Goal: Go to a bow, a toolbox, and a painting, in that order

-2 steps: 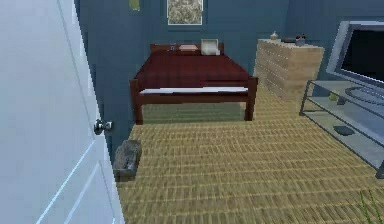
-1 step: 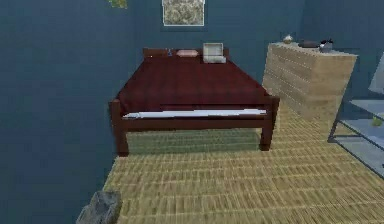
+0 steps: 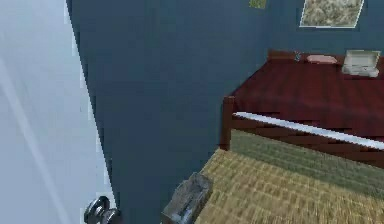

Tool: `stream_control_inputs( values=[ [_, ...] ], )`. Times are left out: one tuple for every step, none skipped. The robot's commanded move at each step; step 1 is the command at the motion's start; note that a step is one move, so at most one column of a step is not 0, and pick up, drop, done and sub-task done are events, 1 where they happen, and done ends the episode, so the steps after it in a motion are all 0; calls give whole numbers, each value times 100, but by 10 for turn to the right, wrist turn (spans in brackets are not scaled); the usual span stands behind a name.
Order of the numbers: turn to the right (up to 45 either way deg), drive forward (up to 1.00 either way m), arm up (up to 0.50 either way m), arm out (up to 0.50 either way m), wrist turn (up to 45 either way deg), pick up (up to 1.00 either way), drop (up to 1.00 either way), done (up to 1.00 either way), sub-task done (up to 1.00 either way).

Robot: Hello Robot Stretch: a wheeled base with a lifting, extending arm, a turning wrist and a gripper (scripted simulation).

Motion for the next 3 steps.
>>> stream_control_inputs(
  values=[
    [0,0,0,0,0,0,0,0,100],
    [-450,0,0,0,0,0,0,0,0],
    [-450,0,0,0,0,0,0,0,0]
  ],
)
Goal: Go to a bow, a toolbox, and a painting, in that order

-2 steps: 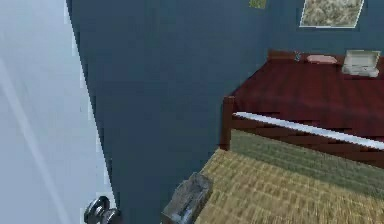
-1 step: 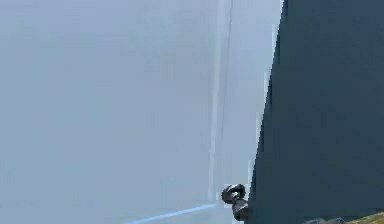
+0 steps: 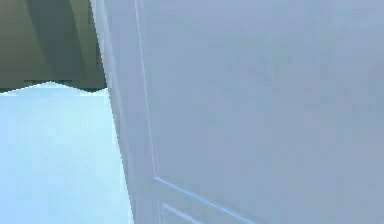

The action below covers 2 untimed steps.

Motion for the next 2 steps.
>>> stream_control_inputs(
  values=[
    [-450,0,0,0,0,0,0,0,0],
    [-30,0,0,0,0,0,0,0,0]
  ],
)
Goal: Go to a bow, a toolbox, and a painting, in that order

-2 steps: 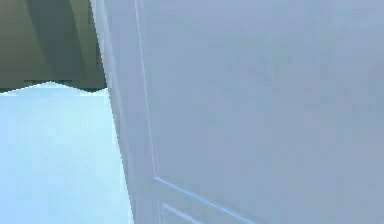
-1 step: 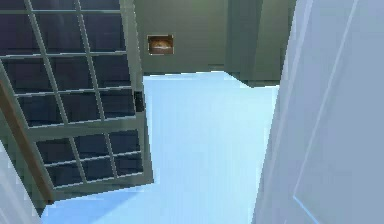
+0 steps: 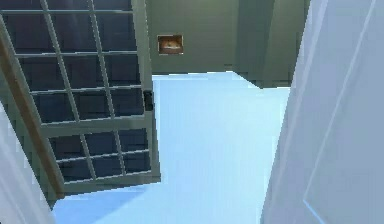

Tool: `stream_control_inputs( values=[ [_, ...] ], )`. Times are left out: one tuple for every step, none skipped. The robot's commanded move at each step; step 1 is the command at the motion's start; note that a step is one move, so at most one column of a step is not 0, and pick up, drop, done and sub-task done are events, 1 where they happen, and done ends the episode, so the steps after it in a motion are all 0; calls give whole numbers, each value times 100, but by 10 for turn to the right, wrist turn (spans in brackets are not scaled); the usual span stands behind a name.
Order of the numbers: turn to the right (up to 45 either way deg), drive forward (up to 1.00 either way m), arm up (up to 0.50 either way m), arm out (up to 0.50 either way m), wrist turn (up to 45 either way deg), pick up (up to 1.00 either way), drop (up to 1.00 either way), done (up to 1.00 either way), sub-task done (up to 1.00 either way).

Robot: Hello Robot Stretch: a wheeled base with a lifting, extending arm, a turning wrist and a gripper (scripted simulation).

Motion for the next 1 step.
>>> stream_control_inputs(
  values=[
    [-30,0,0,0,0,0,0,0,0]
  ],
)
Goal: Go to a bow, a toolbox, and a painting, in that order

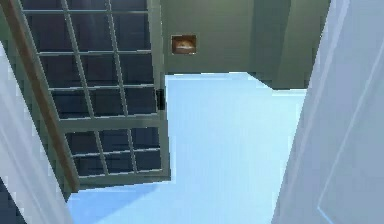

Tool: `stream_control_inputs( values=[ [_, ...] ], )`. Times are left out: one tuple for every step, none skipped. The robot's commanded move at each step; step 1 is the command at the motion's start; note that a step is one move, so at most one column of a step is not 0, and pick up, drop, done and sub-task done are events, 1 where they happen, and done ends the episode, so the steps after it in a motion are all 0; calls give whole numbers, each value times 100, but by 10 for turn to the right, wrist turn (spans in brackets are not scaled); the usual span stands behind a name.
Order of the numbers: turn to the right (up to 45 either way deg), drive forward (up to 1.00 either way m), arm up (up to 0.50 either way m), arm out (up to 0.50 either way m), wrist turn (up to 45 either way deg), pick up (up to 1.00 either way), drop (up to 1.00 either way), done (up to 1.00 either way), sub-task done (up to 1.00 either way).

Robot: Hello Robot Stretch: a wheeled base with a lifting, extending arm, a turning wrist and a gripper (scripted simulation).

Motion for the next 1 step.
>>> stream_control_inputs(
  values=[
    [0,100,0,0,0,0,0,0,0]
  ],
)
